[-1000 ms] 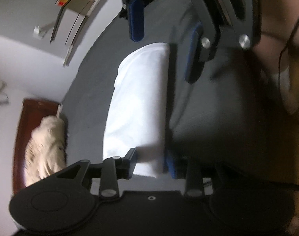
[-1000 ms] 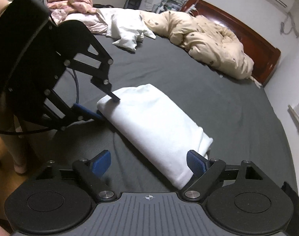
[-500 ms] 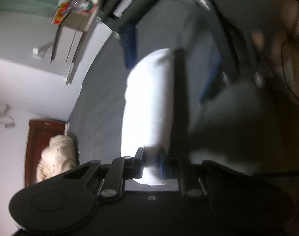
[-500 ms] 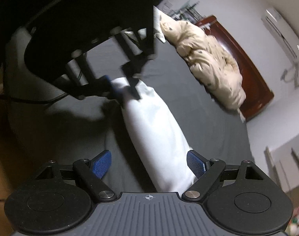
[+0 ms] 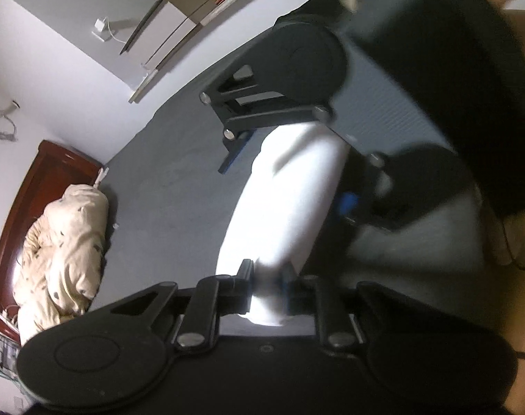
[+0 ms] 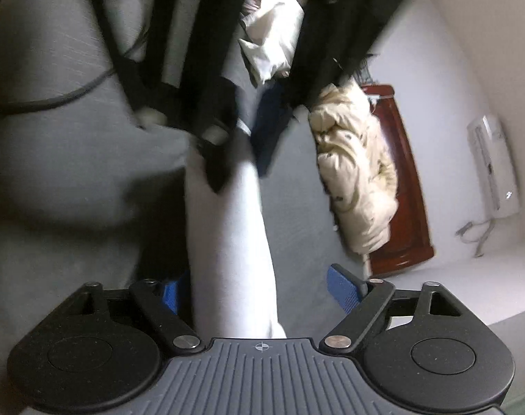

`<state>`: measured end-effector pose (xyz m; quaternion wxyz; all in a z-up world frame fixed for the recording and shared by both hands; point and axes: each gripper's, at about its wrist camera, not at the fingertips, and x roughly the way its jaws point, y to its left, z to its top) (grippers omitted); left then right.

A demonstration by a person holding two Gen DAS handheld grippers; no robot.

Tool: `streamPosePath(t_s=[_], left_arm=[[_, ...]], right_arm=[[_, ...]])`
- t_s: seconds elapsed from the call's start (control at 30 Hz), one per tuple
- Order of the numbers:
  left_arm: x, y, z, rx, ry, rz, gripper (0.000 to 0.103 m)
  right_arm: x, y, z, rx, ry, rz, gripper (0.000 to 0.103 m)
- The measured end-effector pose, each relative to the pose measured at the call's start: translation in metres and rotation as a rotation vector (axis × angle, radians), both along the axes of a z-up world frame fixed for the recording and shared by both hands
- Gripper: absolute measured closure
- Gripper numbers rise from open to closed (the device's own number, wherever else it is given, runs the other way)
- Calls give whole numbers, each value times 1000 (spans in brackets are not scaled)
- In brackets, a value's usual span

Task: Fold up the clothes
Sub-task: 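Grasp one end of the white shirt roll with the right tool while the left tool reaches the other end, then pinch the other roll end with the left tool and lift while the right tool holds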

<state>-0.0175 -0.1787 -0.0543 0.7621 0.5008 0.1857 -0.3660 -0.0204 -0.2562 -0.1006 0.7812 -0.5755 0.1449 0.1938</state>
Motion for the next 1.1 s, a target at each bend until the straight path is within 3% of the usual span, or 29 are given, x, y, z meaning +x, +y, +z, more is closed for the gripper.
streamPosePath(t_s=[0.07, 0.1, 0.23, 0.3, 0.4, 0.43, 0.47, 0.5, 0.6, 0.7, 0.73, 0.87, 1.1], left_arm=[[-4, 0, -2, -16, 5, 5, 76], [-4, 1, 0, -45, 30, 18, 67], [7, 19, 15, -260, 167, 168, 58], [12, 26, 18, -325, 173, 236, 52], [10, 23, 6, -220, 72, 226, 46], [10, 22, 2, -191, 72, 213, 46], [14, 23, 1, -211, 113, 228, 46], [19, 26, 1, -245, 164, 248, 45], [53, 62, 11, -582, 505, 438, 43], [81, 102, 13, -873, 775, 584, 34], [87, 110, 12, -934, 839, 607, 33], [113, 123, -3, -1062, 1086, 719, 32], [132, 118, -49, -1277, 1407, 888, 25]], right_arm=[[10, -8, 11, 77, 64, -19, 48], [15, -12, 18, 121, 100, -30, 54], [32, -26, 38, 271, 212, -75, 57], [41, -33, 45, 333, 252, -93, 57], [55, -44, 57, 415, 299, -120, 57], [59, -46, 60, 430, 306, -123, 57], [62, -48, 63, 443, 310, -126, 57], [64, -49, 65, 447, 309, -123, 57], [65, -43, 77, 453, 313, -117, 57], [60, -40, 80, 466, 322, -118, 57], [58, -40, 80, 470, 321, -117, 57], [47, -43, 77, 504, 321, -127, 57], [42, -51, 80, 543, 324, -156, 56]])
